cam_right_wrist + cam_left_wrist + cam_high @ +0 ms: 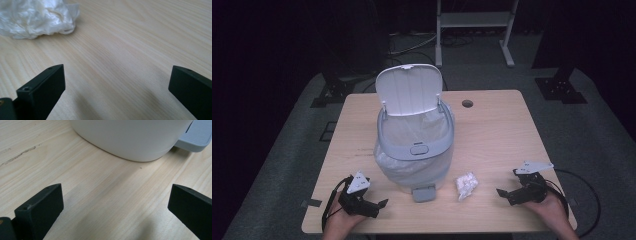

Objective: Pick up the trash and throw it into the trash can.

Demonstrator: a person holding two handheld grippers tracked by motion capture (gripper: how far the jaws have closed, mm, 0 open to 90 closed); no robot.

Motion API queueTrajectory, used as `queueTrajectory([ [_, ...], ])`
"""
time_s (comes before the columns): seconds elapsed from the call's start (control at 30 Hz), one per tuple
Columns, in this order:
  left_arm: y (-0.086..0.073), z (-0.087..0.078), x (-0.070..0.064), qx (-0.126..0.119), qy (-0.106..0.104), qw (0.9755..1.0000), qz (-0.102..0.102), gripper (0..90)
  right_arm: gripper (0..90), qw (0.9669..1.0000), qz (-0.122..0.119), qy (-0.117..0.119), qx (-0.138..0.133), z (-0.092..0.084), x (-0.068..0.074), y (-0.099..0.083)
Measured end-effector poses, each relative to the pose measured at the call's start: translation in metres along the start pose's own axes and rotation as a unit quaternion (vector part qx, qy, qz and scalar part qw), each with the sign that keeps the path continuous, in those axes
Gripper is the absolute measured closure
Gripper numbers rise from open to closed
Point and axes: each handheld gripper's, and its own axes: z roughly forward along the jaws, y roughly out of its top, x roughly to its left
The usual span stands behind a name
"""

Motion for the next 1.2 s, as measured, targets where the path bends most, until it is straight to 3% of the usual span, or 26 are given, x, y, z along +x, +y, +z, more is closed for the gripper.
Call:
queueTrajectory([
  [0.33, -0.006, 0.012, -0.002, 0.033, -0.018, 0.9992, 0.018, 0.0, 0.0, 0.9993, -0.016, 0.02, -0.026, -0.01, 0.007, 0.015],
  [0.43, -0.007, 0.015, -0.004, 0.038, -0.023, 0.9987, 0.022, 0.0, 0.0, 0.999, -0.012, 0.029, -0.033, -0.011, 0.009, 0.019],
  [0.7, -0.011, 0.016, -0.001, 0.019, -0.032, 0.9991, 0.021, 0.0, 0.0, 0.9976, -0.016, 0.05, -0.045, -0.01, 0.017, 0.031],
  [1.2, -0.011, 0.016, -0.001, 0.018, -0.033, 0.9991, 0.02, 0.0, 0.1, 0.9947, -0.042, 0.081, -0.048, 0.006, 0.037, 0.056],
])
